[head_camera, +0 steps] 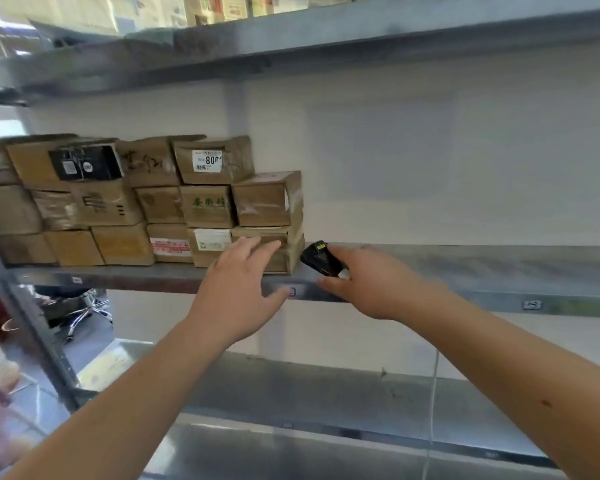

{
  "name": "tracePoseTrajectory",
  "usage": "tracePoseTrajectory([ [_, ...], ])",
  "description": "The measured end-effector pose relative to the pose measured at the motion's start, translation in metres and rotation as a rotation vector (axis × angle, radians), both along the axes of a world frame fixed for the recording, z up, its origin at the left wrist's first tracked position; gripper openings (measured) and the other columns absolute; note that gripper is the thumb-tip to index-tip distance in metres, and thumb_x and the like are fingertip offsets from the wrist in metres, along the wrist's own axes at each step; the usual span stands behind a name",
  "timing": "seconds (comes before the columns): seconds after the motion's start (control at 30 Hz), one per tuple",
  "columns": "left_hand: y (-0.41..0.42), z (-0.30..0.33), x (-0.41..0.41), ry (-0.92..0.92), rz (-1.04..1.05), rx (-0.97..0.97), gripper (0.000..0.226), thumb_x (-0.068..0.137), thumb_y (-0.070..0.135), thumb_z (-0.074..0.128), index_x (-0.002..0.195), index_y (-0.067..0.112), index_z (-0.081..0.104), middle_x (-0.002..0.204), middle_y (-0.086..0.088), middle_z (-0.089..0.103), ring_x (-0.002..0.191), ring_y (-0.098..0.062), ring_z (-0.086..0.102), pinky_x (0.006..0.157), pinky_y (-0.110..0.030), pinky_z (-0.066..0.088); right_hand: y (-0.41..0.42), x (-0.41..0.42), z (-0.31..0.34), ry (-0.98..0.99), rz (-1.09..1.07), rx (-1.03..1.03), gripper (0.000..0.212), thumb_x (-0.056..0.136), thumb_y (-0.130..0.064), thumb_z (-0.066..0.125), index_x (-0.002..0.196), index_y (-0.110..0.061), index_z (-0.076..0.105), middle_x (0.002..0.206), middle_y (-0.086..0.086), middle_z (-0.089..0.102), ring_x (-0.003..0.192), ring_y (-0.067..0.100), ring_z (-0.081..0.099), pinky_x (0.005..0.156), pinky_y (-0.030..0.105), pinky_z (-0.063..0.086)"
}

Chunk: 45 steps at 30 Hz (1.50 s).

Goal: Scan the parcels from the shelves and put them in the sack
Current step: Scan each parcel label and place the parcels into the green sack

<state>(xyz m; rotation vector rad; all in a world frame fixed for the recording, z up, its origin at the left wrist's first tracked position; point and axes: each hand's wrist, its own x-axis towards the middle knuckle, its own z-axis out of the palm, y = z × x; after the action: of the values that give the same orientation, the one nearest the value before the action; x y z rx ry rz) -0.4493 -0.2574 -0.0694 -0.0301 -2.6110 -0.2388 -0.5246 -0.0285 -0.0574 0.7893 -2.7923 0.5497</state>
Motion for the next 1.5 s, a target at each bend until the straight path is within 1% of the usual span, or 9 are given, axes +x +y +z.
tracePoseTrajectory([
  [0.23, -0.033, 0.039, -0.048, 0.072, -0.029, -0.005, 0.077, 0.093, 0.062, 0.061, 0.160, 0.038, 0.032, 0.168, 0.004, 0.028, 0.156, -0.019, 0.020, 0.124, -0.046, 0.028, -0.024, -0.039, 0.033, 0.079, -0.050, 0.019, 0.054, 0.095, -0.067, 0.052, 0.143, -0.042, 0.047, 0.094, -0.006, 0.046, 0.075, 0.009, 0.051, 0.057, 0.026, 0.037],
  [0.4, -0.049, 0.059, -0.082, 0.144, -0.074, 0.006, 0.075, 0.094, 0.056, 0.064, 0.160, 0.035, 0.034, 0.166, 0.000, 0.032, 0.154, -0.023, 0.025, 0.124, -0.046, 0.029, -0.039, -0.058, 0.057, 0.106, -0.095, 0.001, 0.052, 0.096, -0.064, 0.055, 0.140, -0.036, 0.051, 0.106, 0.002, 0.059, 0.075, 0.015, 0.058, 0.057, 0.029, 0.039],
  [0.53, -0.055, 0.070, -0.108, 0.197, -0.062, -0.072, 0.073, 0.095, 0.053, 0.063, 0.159, 0.035, 0.033, 0.162, -0.003, 0.037, 0.150, -0.025, 0.032, 0.120, -0.049, 0.033, -0.051, -0.070, 0.069, 0.102, -0.159, 0.019, 0.050, 0.096, -0.064, 0.054, 0.138, -0.038, 0.052, 0.116, 0.007, 0.061, 0.085, 0.022, 0.062, 0.068, 0.034, 0.045],
  [0.7, -0.060, 0.068, -0.126, 0.241, -0.064, -0.075, 0.072, 0.093, 0.054, 0.064, 0.157, 0.036, 0.036, 0.159, 0.000, 0.041, 0.145, -0.025, 0.039, 0.117, -0.048, 0.036, -0.059, -0.084, 0.074, 0.110, -0.259, 0.034, 0.046, 0.095, -0.061, 0.055, 0.133, -0.035, 0.053, 0.114, 0.008, 0.059, 0.086, 0.022, 0.059, 0.072, 0.035, 0.046],
  [0.83, -0.058, 0.066, -0.129, 0.229, -0.117, 0.065, 0.073, 0.091, 0.058, 0.064, 0.155, 0.038, 0.035, 0.159, 0.001, 0.039, 0.146, -0.024, 0.037, 0.117, -0.048, 0.038, -0.064, -0.092, 0.068, 0.088, -0.282, 0.029, 0.048, 0.095, -0.059, 0.057, 0.136, -0.035, 0.054, 0.119, 0.007, 0.062, 0.091, 0.023, 0.059, 0.078, 0.034, 0.048],
  [1.0, -0.052, 0.066, -0.126, 0.214, -0.237, 0.429, 0.067, 0.090, 0.049, 0.073, 0.150, 0.037, 0.045, 0.159, 0.003, 0.034, 0.147, -0.019, 0.034, 0.120, -0.040, 0.038, -0.066, -0.095, 0.064, 0.078, -0.292, 0.015, 0.049, 0.095, -0.059, 0.056, 0.138, -0.035, 0.053, 0.119, 0.007, 0.062, 0.093, 0.023, 0.059, 0.077, 0.033, 0.047],
  [1.2, -0.040, 0.051, -0.121, 0.106, -0.316, 1.020, 0.063, 0.089, 0.039, 0.080, 0.143, 0.040, 0.050, 0.128, 0.017, 0.060, 0.113, -0.004, 0.060, 0.078, -0.011, 0.050, -0.045, -0.086, 0.061, 0.096, -0.320, 0.004, 0.048, 0.096, -0.061, 0.055, 0.135, -0.033, 0.053, 0.112, 0.006, 0.062, 0.087, 0.022, 0.061, 0.072, 0.035, 0.050],
  [1.33, -0.028, 0.052, -0.122, 0.114, -0.328, 1.067, 0.066, 0.088, 0.041, 0.079, 0.145, 0.045, 0.046, 0.142, 0.015, 0.052, 0.125, -0.009, 0.052, 0.093, -0.026, 0.046, -0.042, -0.078, 0.060, 0.109, -0.313, 0.000, 0.050, 0.097, -0.060, 0.054, 0.138, -0.031, 0.053, 0.112, 0.005, 0.062, 0.084, 0.019, 0.061, 0.070, 0.033, 0.051],
  [1.5, -0.023, 0.067, -0.118, 0.165, -0.391, 1.352, 0.028, 0.092, 0.048, 0.075, 0.115, 0.054, 0.061, 0.124, 0.012, 0.065, 0.106, -0.009, 0.067, 0.070, -0.019, 0.059, -0.026, -0.067, 0.058, 0.134, -0.314, -0.033, 0.054, 0.097, -0.064, 0.053, 0.143, -0.035, 0.047, 0.107, 0.004, 0.057, 0.081, 0.017, 0.059, 0.067, 0.032, 0.048],
])
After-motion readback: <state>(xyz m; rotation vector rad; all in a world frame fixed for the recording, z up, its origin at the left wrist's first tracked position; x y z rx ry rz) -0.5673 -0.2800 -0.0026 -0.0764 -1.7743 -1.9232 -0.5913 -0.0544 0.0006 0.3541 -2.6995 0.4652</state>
